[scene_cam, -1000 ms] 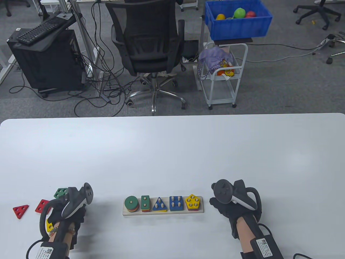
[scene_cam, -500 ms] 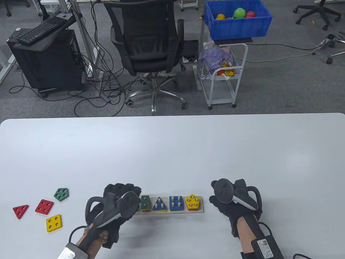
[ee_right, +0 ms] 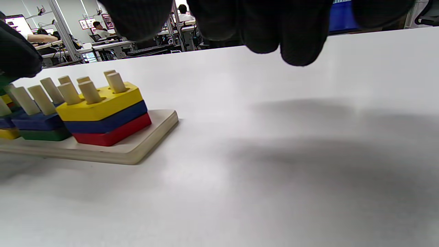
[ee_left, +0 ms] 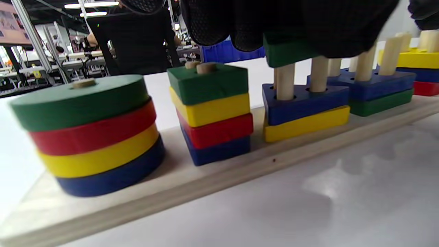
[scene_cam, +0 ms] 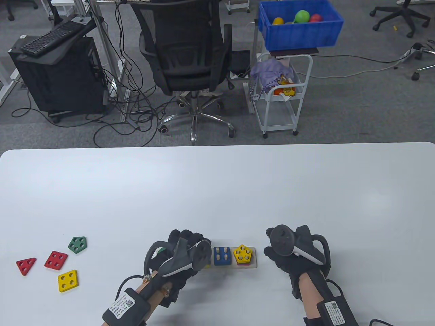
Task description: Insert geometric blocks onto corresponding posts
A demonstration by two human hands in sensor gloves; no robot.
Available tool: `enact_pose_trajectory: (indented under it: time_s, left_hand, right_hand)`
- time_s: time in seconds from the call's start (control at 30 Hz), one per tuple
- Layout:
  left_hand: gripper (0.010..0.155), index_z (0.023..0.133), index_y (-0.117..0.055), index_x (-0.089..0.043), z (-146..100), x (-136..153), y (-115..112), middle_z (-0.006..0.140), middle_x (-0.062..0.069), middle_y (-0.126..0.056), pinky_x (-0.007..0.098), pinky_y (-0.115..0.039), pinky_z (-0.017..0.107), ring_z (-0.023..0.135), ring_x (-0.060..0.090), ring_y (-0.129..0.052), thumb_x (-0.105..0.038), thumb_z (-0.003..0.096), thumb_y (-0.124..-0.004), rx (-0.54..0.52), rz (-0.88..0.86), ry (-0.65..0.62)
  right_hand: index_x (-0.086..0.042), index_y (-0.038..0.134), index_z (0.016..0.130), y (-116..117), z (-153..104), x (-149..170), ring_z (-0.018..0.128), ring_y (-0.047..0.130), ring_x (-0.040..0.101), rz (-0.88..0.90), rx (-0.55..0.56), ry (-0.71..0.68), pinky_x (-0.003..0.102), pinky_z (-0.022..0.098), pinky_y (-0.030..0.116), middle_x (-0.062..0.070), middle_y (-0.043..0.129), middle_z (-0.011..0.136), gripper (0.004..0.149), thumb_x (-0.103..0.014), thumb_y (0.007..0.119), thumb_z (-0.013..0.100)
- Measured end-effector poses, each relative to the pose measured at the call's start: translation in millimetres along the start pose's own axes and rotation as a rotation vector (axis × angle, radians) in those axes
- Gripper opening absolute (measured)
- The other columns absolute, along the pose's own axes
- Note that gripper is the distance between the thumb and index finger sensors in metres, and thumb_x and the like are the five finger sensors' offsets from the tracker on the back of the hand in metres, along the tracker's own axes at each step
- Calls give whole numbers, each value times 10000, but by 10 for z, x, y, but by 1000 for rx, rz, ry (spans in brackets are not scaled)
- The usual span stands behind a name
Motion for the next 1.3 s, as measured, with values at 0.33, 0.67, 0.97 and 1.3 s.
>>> enact_pose_trajectory:
  time_s: [0.33, 0.67, 0.97, 1.3]
  left_hand:
    - [669, 1056, -564, -420, -30, 164, -31, 1190, -106, -601, 585, -493, 828, 1133, 227, -604, -577, 437, -765, 9, -55, 5]
    - [619, 1065, -562, -405, -287, 1918, 34, 1194, -83, -597, 576, -519, 819, 1104, 230, -661, -509, 482, -744, 98, -281, 438]
    - [669, 1088, -505, -394, -741, 3284, -557, 1228, -72, -507, 581, -489, 829, 1139, 221, -604, -441, 486, -792, 212, -386, 869]
    - [626, 1049, -558, -431, -578, 3290, -935, 1196, -167, -569, 571, -501, 840, 1086, 104, -745, -381, 482, -820, 378, -133, 911]
  right_hand:
    - [-141, 575, 1030, 0, -4, 38, 890, 747, 505, 7, -4, 7, 751, 603, 577, 242, 627, 1049, 632, -462, 678, 495]
    - [-142, 576, 1029, -13, -13, 43, 891, 747, 503, 18, 1, 8, 751, 601, 579, 240, 629, 1048, 632, -463, 678, 495]
    - [-143, 576, 1030, 12, 4, 13, 890, 748, 503, 8, -16, 2, 751, 601, 579, 240, 635, 1046, 632, -464, 677, 494]
    - [-144, 573, 1030, 61, 13, -62, 892, 744, 504, -24, -31, -8, 749, 603, 579, 242, 621, 1051, 634, -465, 677, 493]
Point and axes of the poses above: the tracker on the back of each hand, its own x axis roughly to the little-finger side, its own z axis roughly from the wrist to the fingertips, y = z × x, the point moved 5 cm from there along z, roughly from the wrist to the fingertips
